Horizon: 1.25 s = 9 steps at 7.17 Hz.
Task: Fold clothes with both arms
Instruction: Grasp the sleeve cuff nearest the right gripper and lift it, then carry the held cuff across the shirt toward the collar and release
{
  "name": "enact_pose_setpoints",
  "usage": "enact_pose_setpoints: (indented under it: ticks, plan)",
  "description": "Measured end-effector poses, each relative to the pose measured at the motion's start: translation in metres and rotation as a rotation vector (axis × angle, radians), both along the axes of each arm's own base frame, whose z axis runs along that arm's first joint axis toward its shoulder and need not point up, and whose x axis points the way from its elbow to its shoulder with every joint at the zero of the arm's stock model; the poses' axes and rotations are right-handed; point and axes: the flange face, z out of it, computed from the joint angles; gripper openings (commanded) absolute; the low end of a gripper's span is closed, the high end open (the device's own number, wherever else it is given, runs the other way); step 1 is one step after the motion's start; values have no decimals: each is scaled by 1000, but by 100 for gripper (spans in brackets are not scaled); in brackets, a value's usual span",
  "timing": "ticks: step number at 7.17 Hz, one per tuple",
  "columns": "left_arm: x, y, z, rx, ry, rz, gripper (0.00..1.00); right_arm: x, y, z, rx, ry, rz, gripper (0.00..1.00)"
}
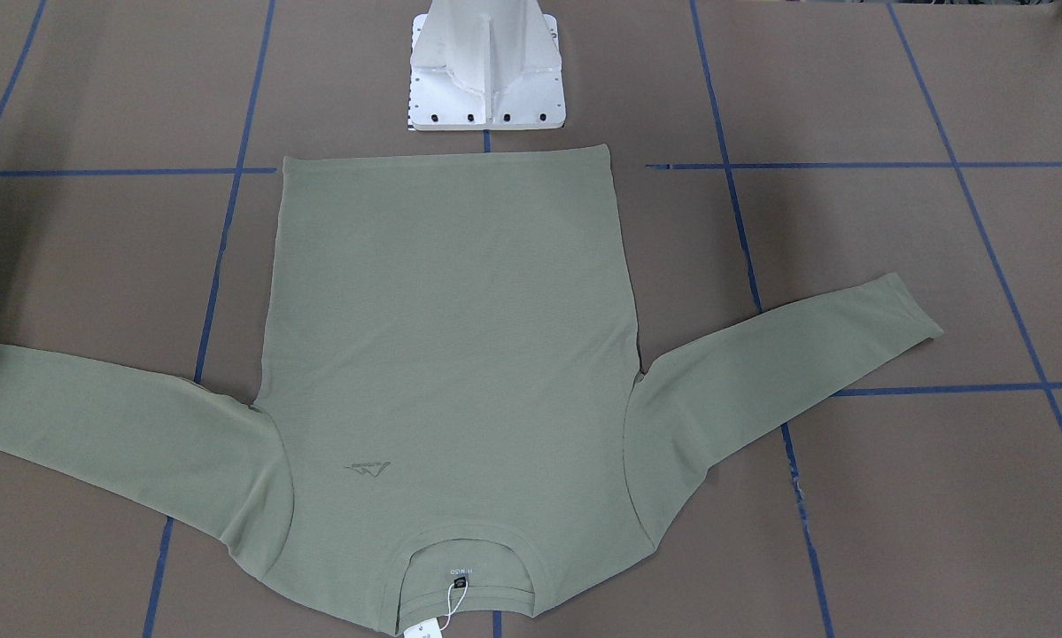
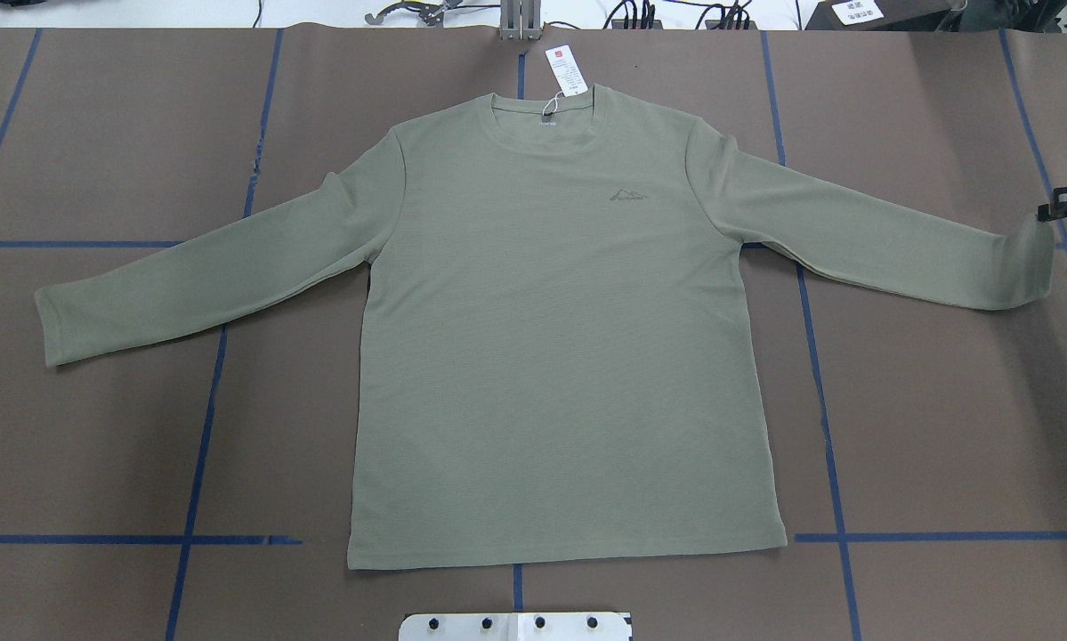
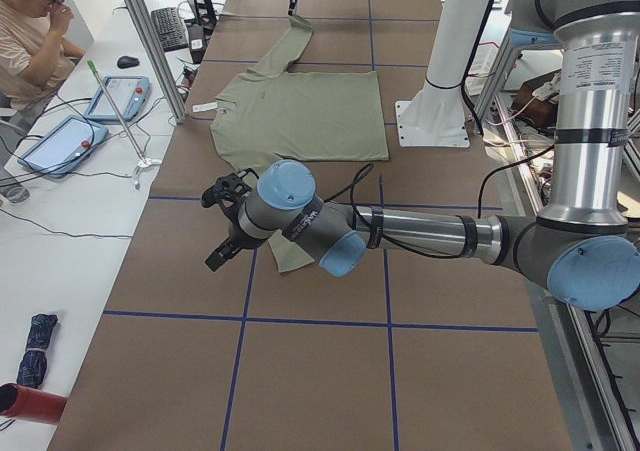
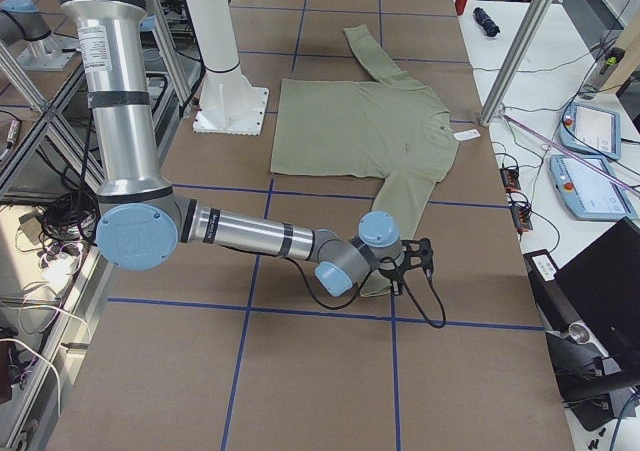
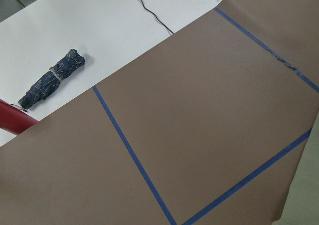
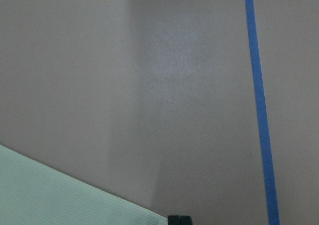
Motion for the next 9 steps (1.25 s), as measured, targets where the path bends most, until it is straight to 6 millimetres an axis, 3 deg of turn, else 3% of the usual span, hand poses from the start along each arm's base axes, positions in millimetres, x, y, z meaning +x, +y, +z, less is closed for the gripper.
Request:
enact_pose_setpoints:
  ticks: [2,3,4,7,9]
  plan:
    - [0,0,2,-5,0,0,100,-5,-8,-94,-71,31,77,0]
    - [0,0,3,-8,1,-1,100,-24,-7,-149,-112,36,117,0]
    - [0,-1,3,-10,2,-1,100,-62,-8,-209,-153,47,174,0]
    - [0,-1,5,-18,4,-5,100,-263,-21,-409,-265,104,420,0]
    - [0,-1,7,-22,4,-6,100,-361,-43,-517,-259,110,538,0]
